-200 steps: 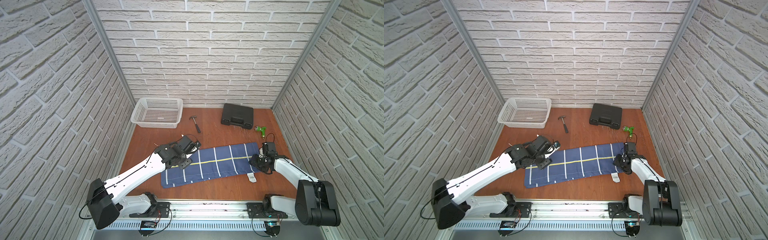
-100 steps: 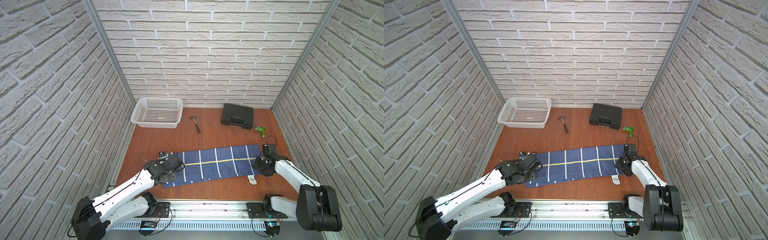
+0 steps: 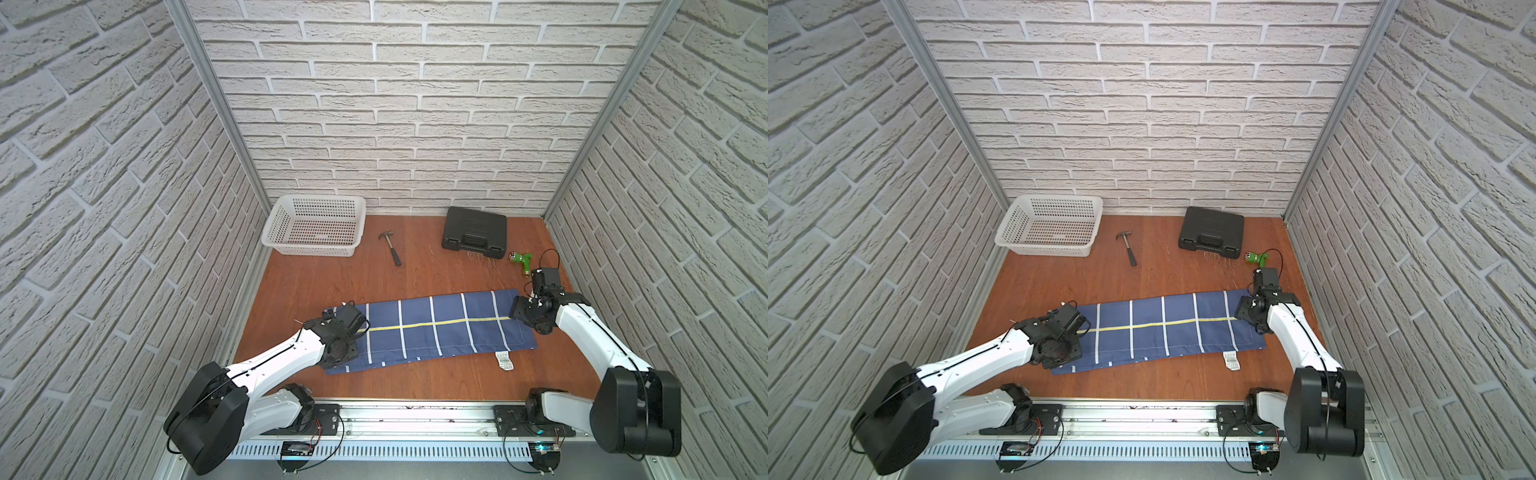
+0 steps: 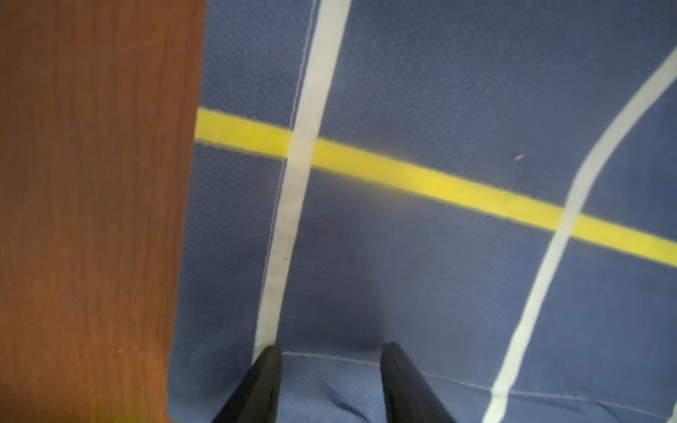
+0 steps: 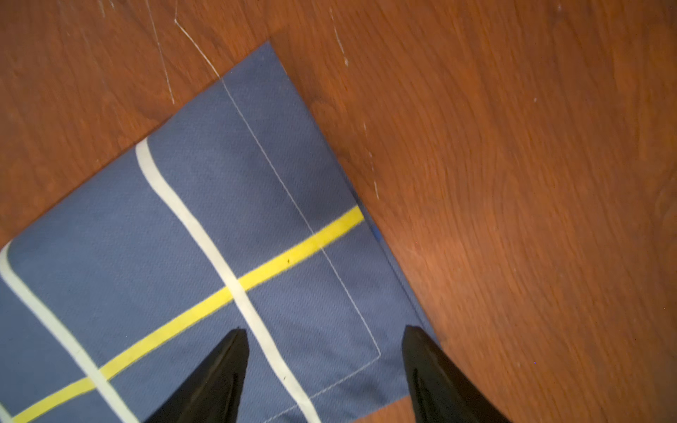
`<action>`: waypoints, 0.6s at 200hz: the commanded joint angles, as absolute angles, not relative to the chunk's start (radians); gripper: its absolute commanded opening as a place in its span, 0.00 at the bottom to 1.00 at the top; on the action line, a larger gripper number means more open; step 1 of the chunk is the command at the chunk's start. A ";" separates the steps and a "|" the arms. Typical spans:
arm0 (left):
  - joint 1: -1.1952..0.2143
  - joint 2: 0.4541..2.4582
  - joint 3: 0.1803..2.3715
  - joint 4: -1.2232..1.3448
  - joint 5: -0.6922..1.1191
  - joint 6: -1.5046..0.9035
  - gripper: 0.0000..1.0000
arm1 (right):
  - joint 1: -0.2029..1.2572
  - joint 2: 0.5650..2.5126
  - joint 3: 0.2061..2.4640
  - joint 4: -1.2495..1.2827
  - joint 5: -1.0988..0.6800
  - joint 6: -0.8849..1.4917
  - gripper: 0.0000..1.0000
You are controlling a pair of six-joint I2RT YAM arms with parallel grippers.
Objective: Roll up the pillowcase
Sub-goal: Adjust the pillowcase at the center of the board.
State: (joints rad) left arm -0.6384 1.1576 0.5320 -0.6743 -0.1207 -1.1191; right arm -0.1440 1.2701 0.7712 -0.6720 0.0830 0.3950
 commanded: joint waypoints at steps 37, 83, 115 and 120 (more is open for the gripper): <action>-0.530 1.211 0.502 -0.644 -0.086 -0.983 0.44 | -0.233 1.454 0.837 -0.598 -0.018 0.213 0.71; -0.421 1.235 0.487 -0.627 -0.077 -0.880 0.43 | -0.240 1.530 0.834 -0.566 -0.099 0.237 0.68; -0.360 1.234 0.555 -0.679 -0.078 -0.802 0.45 | -0.240 1.537 0.809 -0.560 -0.159 0.284 0.68; -0.360 1.238 0.583 -0.703 -0.080 -0.790 0.47 | -0.240 1.536 0.806 -0.560 -0.168 0.289 0.68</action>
State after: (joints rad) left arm -0.3847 1.2003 0.5407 -0.6170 -0.0650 -0.8822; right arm -0.2367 1.5360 0.8253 -0.5819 -0.1005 0.2577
